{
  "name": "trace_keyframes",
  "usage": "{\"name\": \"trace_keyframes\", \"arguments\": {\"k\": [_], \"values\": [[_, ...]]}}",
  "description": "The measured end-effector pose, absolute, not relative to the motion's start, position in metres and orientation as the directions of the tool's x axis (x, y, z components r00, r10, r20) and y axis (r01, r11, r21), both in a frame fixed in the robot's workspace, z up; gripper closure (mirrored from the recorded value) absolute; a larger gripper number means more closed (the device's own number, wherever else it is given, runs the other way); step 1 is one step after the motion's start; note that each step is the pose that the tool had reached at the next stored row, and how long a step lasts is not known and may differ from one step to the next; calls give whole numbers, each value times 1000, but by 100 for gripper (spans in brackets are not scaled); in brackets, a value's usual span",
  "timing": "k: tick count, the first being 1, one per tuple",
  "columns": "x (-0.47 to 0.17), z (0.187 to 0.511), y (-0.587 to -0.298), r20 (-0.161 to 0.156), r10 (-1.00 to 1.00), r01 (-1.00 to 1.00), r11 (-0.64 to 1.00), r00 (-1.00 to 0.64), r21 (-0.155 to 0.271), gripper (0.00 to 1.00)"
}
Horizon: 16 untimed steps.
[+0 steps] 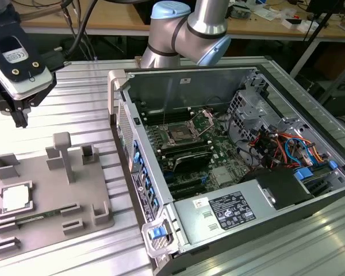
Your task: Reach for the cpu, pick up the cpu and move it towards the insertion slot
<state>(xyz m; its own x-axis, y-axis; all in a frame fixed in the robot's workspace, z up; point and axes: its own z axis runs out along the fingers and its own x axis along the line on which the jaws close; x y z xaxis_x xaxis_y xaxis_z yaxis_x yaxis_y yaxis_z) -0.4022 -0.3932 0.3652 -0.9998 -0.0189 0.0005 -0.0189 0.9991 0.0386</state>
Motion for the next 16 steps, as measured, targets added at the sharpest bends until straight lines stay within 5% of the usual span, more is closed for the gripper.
{"name": "trace_keyframes", "arguments": {"k": [8, 16], "values": [[-410, 365, -393, 0, -19, -19, 999, -1000, 39, 83], [-425, 364, -395, 1, -19, -19, 999, -1000, 39, 40]]}}
